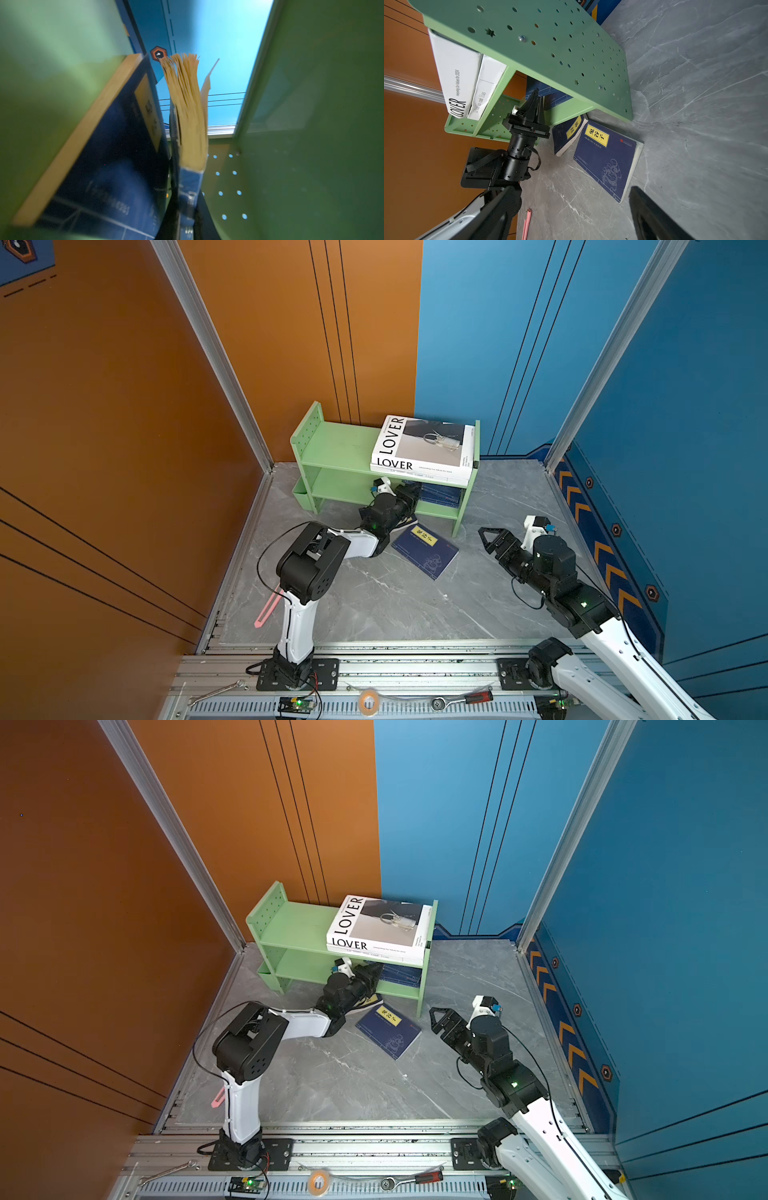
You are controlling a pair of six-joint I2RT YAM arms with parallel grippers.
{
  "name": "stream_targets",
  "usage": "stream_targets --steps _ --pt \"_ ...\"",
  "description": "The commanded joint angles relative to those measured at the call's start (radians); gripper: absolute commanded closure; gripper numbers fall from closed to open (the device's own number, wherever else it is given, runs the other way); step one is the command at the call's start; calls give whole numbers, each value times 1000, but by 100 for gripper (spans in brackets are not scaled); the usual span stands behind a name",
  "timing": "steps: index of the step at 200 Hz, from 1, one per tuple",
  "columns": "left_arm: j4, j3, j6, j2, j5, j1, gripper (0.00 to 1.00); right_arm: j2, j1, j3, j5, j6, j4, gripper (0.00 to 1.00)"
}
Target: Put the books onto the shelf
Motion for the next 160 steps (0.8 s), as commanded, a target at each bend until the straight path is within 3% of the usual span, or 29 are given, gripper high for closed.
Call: stream_targets --steps 1,51,101,124,160 --pt "-66 19 22 -2 -82 -36 100 -7 -14 -16 5 -12 -20 12" --pt "-191 64 41 -5 -111 -74 99 11 -45 -18 -32 -11 4 12" --pt "-266 49 45 -48 -105 -77 72 17 -65 -31 -49 -3 27 12" --pt "-321 51 51 -79 -92 -72 53 23 -70 -36 -56 2 36 12" --pt "-379 41 64 -133 -76 -64 44 16 -75 -45 -60 6 43 12"
